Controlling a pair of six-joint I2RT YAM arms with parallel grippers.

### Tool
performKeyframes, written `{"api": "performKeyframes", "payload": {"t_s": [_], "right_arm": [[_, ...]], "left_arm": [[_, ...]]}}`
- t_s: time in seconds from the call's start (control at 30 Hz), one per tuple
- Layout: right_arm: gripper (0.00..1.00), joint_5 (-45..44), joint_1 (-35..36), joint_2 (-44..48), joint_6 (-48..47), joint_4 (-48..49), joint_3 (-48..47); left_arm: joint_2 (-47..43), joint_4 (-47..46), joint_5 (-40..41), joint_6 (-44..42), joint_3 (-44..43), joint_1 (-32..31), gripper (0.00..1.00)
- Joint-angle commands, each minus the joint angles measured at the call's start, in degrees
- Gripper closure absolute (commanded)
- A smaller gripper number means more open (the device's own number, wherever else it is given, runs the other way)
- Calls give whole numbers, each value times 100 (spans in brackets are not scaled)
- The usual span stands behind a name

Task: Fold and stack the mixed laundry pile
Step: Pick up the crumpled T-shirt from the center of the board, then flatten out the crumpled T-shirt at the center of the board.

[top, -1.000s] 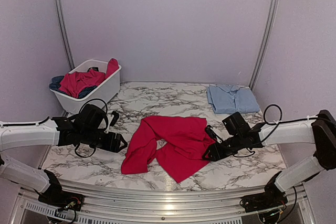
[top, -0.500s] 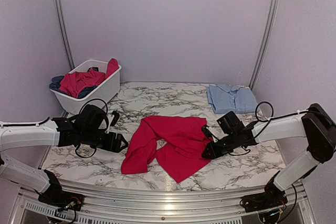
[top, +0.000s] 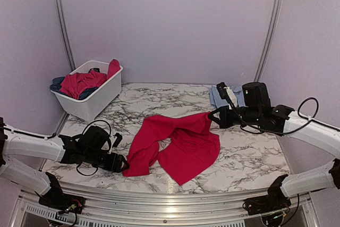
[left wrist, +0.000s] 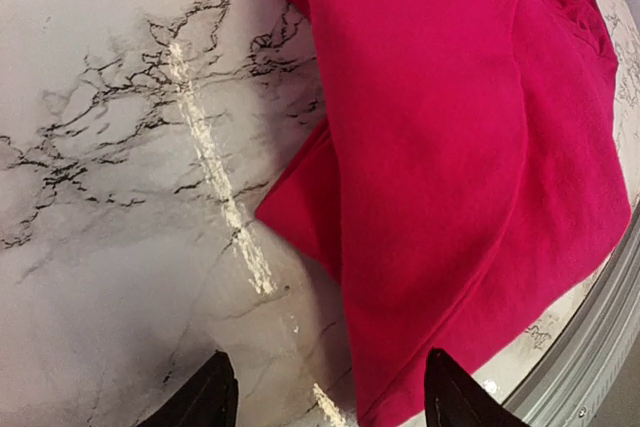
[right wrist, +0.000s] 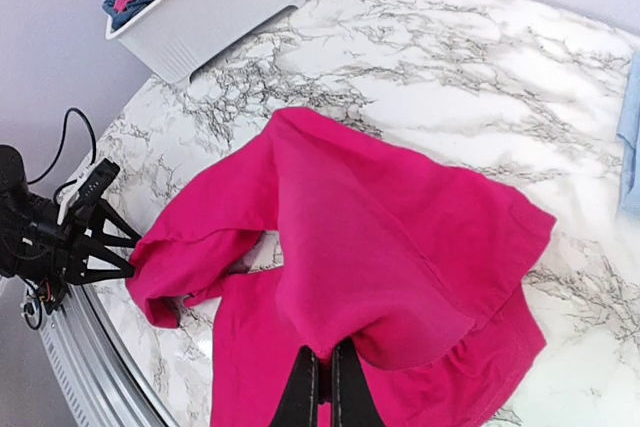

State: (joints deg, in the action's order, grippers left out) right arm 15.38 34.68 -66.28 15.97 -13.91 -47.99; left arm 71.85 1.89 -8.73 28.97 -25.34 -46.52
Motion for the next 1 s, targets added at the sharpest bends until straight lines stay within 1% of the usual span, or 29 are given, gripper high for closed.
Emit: {"api": "performKeyframes", "payload": {"t_s": [0.0,0.1,0.13,0.2,0.23,0.27,0.33,0.37,0.4,0.43,0.5,0.53,0.6,0.67,0.73,0.83,0.87,0.9,0.97], "right_arm": [[100,-201,-240,147,57,-62,-226],[100,-169,-384,319,73,-58,-369],[100,-175,-429,378,73,-61,-413],[100,-232,-500,504,60,-128,-512],[100,-292,-539,575,57,-178,-555],[100,-328,-577,669,48,-212,-595],[100,-501,-648,899,48,-299,-678],[100,-626,-673,1031,47,-387,-744],[100,-757,-687,1169,39,-455,-815],[100,-884,-699,1322,43,-511,-889],[100,-1087,-699,1601,42,-590,-1145],[100,-1151,-699,1663,13,-621,-1275],[100,-1238,-704,1704,-63,-670,-1572],[100,-1351,-704,1731,-149,-674,-1848],[100,-1599,-700,1752,-251,-643,-2085],[100,-2203,-706,1625,-485,-513,-2331],[100,-2386,-713,1515,-578,-391,-2378],[100,-2549,-762,1377,-691,-243,-2425],[100,-2517,-1060,975,-824,205,-2544]], "left_arm": [[368,-881,-222,236,47,-45,38],[677,-1223,-418,250,66,-121,43],[755,-1268,-442,264,72,-133,47],[787,-1252,-430,227,51,-138,62],[724,-1211,-389,209,33,-138,73],[584,-1128,-324,194,11,-140,82],[157,-817,8,152,-96,-142,96],[-78,-561,276,102,-217,-143,100],[-350,-163,632,29,-409,-138,100],[-594,345,1084,-50,-707,-139,100],[-974,1079,1875,-264,-1346,-170,100],[-1089,1293,2086,-402,-1745,-173,100],[-1155,1626,2427,-681,-2282,-176,100],[-1039,1790,2743,-953,-2724,-178,100],[-716,1956,3136,-1276,-3147,-178,100],[-172,1966,4128,-1744,-3652,-167,100],[12,1795,4403,-1954,-3816,-118,100],[193,1551,4486,-2179,-3961,-12,100],[621,1127,4245,-2397,-4464,346,100]]}}
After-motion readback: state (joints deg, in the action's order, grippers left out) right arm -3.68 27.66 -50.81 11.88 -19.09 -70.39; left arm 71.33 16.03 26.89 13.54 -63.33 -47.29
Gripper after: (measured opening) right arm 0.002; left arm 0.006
